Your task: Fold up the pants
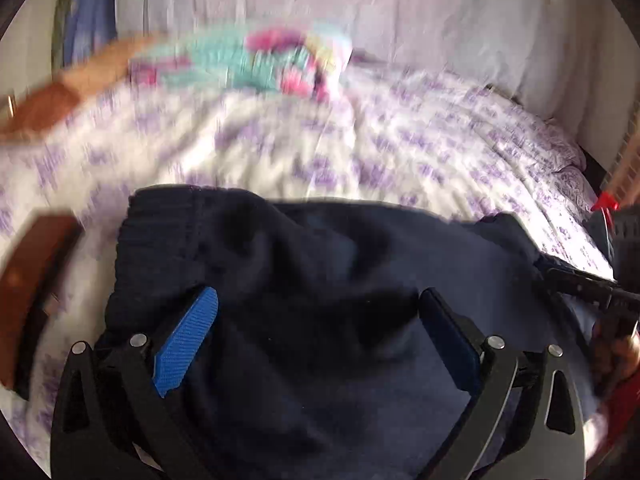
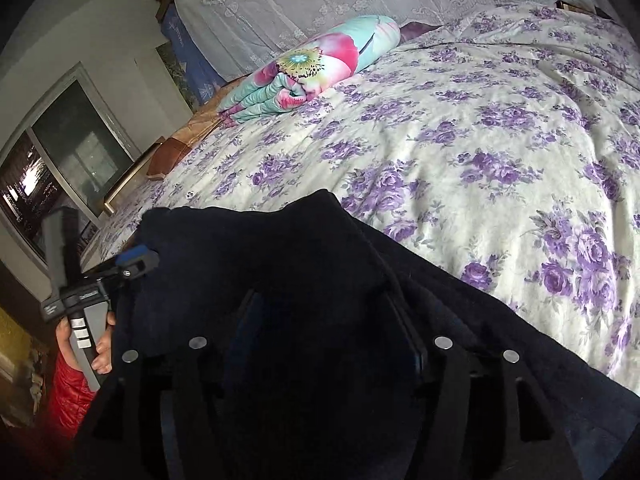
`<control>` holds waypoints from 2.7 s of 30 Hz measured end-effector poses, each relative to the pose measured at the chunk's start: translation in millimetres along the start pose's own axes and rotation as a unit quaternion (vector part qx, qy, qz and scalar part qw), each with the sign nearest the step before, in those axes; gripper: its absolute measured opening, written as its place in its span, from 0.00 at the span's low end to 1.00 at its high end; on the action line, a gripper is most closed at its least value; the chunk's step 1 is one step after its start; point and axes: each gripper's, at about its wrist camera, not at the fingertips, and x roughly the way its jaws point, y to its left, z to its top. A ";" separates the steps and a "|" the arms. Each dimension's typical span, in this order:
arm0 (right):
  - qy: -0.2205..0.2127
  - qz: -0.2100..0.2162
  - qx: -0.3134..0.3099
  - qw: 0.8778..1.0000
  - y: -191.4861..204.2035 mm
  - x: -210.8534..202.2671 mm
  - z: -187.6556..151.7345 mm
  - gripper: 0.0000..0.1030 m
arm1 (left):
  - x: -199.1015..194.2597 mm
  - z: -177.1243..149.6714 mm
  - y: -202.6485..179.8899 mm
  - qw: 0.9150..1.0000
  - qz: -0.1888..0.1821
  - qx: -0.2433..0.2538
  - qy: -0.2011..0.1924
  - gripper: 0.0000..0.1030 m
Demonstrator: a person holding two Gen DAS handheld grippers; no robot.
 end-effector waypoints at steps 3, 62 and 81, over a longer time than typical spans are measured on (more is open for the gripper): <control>0.000 -0.006 -0.003 1.000 1.6 -0.5 0.7 0.61 | -8.4 -0.3 8.7 0.999 -0.030 -0.022 -0.021 0.95; -0.195 -0.272 0.274 0.902 -87.2 -325.0 -217.3 0.97 | -37.2 -49.5 -14.9 0.998 0.024 0.048 -0.043 0.95; -0.269 -0.207 0.333 0.880 -118.9 -299.5 -209.6 0.21 | -54.2 -59.1 -10.1 0.997 -0.012 0.034 -0.065 0.95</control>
